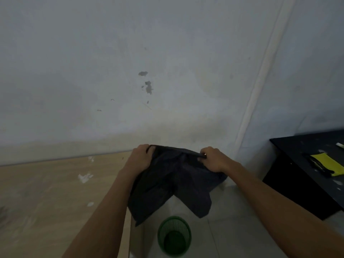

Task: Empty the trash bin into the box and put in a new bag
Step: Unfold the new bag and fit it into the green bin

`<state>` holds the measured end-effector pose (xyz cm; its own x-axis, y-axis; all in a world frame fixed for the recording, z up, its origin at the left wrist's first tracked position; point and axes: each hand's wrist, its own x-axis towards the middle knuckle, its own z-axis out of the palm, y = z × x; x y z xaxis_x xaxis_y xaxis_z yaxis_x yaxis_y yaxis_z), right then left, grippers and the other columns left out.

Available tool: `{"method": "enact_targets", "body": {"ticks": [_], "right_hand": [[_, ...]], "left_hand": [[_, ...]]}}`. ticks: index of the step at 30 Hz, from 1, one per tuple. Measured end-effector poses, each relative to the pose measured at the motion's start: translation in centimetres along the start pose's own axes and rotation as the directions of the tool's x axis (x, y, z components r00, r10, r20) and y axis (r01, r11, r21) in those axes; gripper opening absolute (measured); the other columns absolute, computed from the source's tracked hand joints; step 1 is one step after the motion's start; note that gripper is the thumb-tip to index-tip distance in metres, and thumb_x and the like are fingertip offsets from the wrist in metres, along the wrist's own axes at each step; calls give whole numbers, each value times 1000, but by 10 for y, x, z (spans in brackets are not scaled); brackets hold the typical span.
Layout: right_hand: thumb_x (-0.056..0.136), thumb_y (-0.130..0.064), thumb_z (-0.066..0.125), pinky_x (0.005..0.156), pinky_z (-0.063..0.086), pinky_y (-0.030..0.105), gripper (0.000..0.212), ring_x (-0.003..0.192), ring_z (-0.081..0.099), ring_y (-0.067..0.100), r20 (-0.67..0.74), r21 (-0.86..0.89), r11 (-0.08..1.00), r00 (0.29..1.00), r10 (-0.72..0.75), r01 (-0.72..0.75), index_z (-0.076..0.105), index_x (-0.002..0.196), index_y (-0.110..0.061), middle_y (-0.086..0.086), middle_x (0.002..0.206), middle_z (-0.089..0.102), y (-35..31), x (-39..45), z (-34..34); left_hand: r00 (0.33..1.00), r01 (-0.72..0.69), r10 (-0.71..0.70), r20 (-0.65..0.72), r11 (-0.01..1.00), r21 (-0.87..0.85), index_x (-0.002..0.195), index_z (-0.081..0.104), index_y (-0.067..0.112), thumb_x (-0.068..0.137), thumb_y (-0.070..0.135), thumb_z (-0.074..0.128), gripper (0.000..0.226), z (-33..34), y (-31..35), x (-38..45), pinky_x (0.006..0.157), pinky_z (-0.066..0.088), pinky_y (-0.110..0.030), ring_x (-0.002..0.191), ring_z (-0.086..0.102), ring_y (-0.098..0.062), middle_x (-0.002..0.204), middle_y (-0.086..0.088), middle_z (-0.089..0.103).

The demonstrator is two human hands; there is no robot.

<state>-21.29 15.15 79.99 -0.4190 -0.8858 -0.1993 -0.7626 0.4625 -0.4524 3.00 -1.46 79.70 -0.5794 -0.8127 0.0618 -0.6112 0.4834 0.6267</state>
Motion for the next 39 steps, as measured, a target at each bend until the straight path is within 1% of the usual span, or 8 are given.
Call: {"method": "enact_targets", "body": {"ticks": [6,9,15,24,28,31,34,39], "right_hand": [[103,-17,57,79,58,45,26,95,72,37,15,629,760,981,196,-161,72,105,4,25,105,73,-10,0,33],[101,-24,63,94,59,49,24,100,74,34,78,780,595,974,212,-192,75,109,-5,18,109,77,-17,1,54],[77,-69,77,106,52,45,75,119,68,18,186,849,491,980,72,-197,60,138,-30,-5,131,70,0,-1,115],[43,-72,91,113,37,63,158,145,38,35,215,369,927,977,-14,-68,-11,159,-43,-1,161,33,85,24,258],[65,-49,91,112,40,49,95,133,45,36,255,316,940,966,44,-126,43,143,-24,11,143,47,97,46,283],[80,-18,81,101,46,37,67,115,53,19,192,312,949,981,-20,-42,48,113,-66,-1,123,54,114,60,296],[107,-11,47,57,52,21,20,58,61,5,108,623,774,992,63,-117,58,99,-26,-6,63,65,123,70,313],[108,-10,37,73,52,15,28,77,65,0,148,698,686,979,141,-205,60,97,-24,-15,83,72,146,81,361]], "left_hand": [[911,-78,74,407,997,-8,94,75,20,71,59,82,45,27,0,-13,70,54,-29,84,70,-15,89,3,74],[946,-48,42,320,999,12,66,56,11,90,42,69,41,55,-14,-9,60,45,-31,64,61,-19,64,-4,57],[936,234,-42,349,814,-531,122,61,28,105,44,48,28,91,-15,-22,82,53,-19,99,65,-2,111,10,69],[817,564,-399,416,405,-720,104,59,28,109,33,42,19,166,-38,-12,87,56,-44,99,66,-24,109,-4,67],[763,598,-477,435,269,-755,108,63,24,107,34,46,20,210,-59,-4,70,56,-32,91,67,-19,105,-2,69],[719,624,-528,451,204,-754,122,63,12,106,34,48,31,237,-76,3,69,54,-33,97,66,-24,109,-8,69],[699,633,-548,460,174,-755,124,65,10,103,44,52,42,266,-102,8,74,59,-39,99,69,-29,112,-15,72],[724,607,-531,440,189,-772,129,67,21,93,63,49,58,334,-159,8,92,59,-49,110,70,-29,126,-9,71]]}}
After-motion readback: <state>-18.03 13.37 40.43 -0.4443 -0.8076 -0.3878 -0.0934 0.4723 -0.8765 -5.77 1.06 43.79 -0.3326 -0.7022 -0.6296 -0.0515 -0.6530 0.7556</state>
